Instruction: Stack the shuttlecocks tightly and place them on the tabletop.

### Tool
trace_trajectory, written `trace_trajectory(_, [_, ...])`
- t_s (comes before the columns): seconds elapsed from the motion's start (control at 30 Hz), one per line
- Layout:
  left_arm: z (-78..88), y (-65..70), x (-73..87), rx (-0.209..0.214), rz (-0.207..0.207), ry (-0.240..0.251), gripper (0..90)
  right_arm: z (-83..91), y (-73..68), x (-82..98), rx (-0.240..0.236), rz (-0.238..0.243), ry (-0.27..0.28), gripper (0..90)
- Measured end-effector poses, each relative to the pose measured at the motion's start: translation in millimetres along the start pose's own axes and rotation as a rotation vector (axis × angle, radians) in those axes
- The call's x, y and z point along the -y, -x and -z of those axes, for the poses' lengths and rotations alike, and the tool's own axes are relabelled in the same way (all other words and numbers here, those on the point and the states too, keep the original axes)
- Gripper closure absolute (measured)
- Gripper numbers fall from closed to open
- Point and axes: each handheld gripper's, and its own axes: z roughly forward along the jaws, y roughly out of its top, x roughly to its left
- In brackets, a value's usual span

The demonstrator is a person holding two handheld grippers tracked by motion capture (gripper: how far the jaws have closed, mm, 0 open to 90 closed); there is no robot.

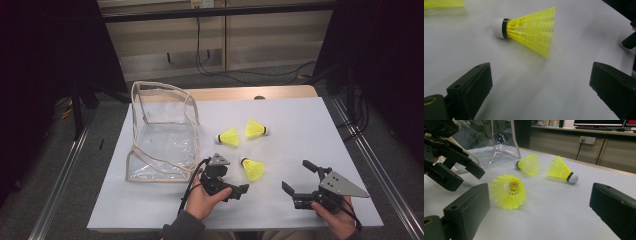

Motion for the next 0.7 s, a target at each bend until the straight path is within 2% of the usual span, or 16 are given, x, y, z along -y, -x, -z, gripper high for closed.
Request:
trace_trajectory(0.23, [4.8, -1.7, 3.7, 0.017, -0.008, 0.003, 4.3, -0.4, -0.6, -0.1, -0.001, 0.001, -0.002, 2.4])
trace_trajectory(0.6, [12.3, -5.8, 8.1, 0.02, -0.034, -0.005, 4.3, -0.1, -0.3, -0.2, -0.002, 0.002, -0.002, 2.4])
trace_trajectory(0.7, [15.9, -7.7, 10.0, 0.041, -0.036, -0.014, 4.3, 0.0, -0.5, -0.4, -0.002, 0.002, 0.0, 2.4])
